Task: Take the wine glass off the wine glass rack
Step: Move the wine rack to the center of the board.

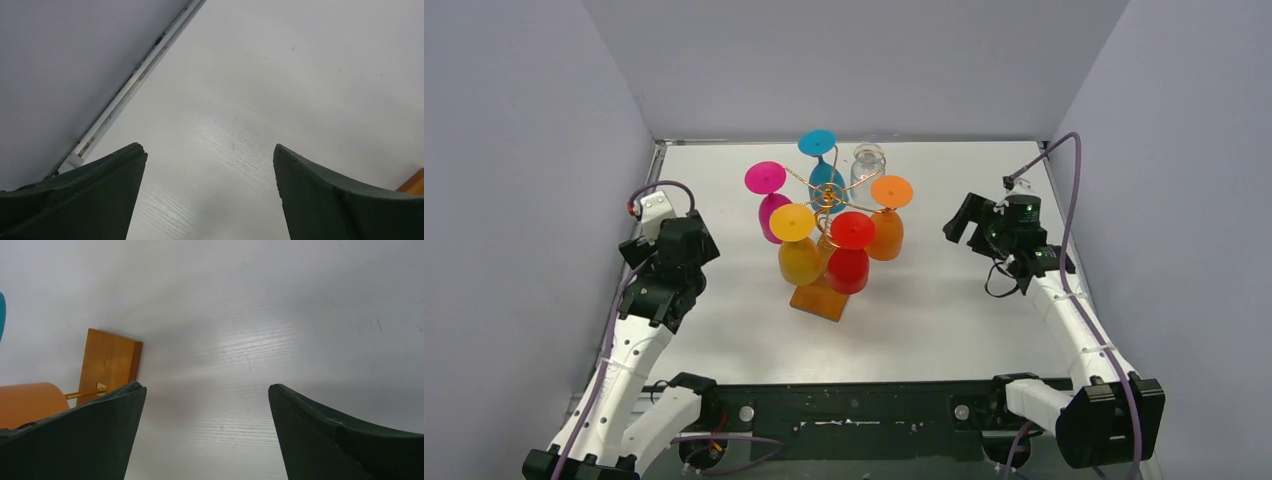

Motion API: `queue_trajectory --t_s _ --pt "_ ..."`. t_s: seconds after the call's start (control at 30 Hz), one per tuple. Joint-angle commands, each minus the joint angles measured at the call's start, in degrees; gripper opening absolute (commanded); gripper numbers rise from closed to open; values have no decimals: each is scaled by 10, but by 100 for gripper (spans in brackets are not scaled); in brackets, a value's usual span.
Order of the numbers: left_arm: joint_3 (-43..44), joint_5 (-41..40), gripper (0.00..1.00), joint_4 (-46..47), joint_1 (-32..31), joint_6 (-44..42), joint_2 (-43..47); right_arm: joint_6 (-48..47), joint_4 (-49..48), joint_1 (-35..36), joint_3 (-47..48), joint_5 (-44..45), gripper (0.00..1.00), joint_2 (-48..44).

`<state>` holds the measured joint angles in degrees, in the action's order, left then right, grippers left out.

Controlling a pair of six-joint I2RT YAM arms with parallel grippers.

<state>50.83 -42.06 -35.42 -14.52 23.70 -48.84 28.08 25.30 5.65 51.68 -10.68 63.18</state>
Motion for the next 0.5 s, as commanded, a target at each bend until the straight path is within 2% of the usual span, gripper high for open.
queue_trajectory --t_s 0.0,0.13,0.2,0.27,0.47 --pt "-10 -45 97 -42 3 107 0 47 -59 4 -41 -63 100 20" --pt "-26 32 97 -92 6 196 20 79 -98 14 -88 -84 100 29" --pt "-54 66 97 -130 8 272 44 97 -126 23 -114 -93 100 30" --pt "-90 109 97 -139 14 301 83 119 -152 34 -140 -104 100 33" --pt "-210 213 97 -45 14 386 266 209 -285 68 -231 -130 100 50"
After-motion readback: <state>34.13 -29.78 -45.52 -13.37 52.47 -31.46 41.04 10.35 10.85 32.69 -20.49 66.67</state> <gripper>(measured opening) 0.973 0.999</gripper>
